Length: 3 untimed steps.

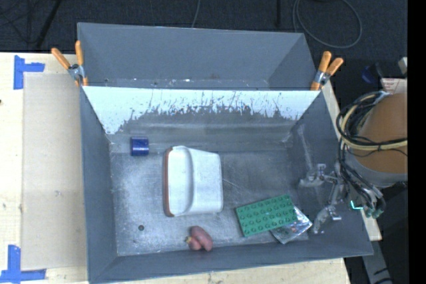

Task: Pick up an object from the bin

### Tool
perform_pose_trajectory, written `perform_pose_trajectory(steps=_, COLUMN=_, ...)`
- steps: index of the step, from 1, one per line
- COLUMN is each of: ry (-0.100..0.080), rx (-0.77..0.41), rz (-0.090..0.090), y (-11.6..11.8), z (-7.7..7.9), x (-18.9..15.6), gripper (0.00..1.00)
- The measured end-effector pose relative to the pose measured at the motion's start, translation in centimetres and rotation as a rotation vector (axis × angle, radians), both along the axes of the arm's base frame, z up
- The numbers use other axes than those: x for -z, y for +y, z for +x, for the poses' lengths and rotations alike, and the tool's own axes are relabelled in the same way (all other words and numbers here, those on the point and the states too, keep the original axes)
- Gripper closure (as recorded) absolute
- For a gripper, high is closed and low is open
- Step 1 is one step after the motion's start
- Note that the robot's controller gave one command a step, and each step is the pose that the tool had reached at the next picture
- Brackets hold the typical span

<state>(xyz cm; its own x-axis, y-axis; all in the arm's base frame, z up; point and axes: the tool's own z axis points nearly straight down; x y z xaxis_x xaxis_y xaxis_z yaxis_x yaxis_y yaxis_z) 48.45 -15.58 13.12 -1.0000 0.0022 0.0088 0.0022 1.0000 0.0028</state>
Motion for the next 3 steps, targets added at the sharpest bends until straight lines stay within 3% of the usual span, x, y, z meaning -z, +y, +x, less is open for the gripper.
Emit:
perform_pose_trajectory(steps=1, ry=-0.012, rx=0.17, rz=-0.005, y=3.3, z=-0.4, x=5.8, gripper=0.0)
perform_pose_trajectory(steps=2, ry=-0.01, rx=0.152, rz=-0.004, y=6.2, z=-1.3, x=3.0, gripper=0.0)
perform_pose_trajectory(steps=3, ry=-0.01, rx=0.163, rz=-0.003, y=5.3, z=1.4, x=3.2, gripper=0.0)
